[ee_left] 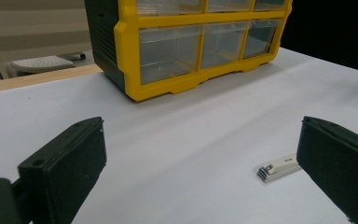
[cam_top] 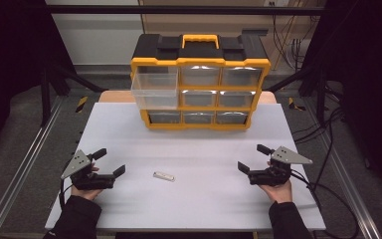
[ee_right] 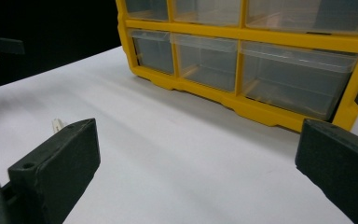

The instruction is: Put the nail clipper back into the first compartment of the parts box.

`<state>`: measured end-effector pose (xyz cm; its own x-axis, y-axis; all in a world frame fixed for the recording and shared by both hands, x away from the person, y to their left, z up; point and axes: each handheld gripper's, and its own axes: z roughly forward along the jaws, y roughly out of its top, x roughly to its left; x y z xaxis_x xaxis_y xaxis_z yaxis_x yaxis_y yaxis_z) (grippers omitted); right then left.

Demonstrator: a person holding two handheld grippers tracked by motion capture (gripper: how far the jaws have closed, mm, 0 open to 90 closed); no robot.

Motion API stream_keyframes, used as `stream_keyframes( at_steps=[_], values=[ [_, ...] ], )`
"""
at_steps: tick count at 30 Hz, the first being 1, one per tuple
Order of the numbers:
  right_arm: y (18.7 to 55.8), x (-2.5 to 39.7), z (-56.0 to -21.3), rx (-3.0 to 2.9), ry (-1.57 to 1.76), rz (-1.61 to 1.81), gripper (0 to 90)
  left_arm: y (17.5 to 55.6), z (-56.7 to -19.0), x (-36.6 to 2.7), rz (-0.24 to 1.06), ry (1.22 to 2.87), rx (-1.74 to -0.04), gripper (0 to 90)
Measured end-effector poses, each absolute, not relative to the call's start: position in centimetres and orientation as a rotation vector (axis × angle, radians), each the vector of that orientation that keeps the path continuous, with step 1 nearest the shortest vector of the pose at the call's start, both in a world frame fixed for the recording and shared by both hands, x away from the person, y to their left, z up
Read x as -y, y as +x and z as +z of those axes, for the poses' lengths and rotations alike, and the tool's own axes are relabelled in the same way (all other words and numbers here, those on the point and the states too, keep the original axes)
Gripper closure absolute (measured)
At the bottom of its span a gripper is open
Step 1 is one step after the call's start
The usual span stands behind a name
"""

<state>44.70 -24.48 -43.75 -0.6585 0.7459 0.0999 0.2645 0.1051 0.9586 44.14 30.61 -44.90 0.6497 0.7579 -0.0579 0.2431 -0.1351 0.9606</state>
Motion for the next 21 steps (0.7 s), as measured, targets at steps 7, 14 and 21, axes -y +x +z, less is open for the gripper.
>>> stream_keyframes(
  at_steps=[7,14,21],
  values=[
    [44.7,23.0,-43.1,-2.014,0.957,1.558,0.6,44.1,-44.9,-30.6,0.547,1.69,-0.826,1.6],
    [44.8,21.1,-42.5,-2.055,0.924,1.554,0.6,44.2,-45.0,-30.5,0.547,1.699,-0.826,1.6],
    [44.9,19.2,-42.2,-2.102,0.886,1.551,0.7,44.2,-45.0,-30.5,0.548,1.701,-0.829,1.5]
  ],
)
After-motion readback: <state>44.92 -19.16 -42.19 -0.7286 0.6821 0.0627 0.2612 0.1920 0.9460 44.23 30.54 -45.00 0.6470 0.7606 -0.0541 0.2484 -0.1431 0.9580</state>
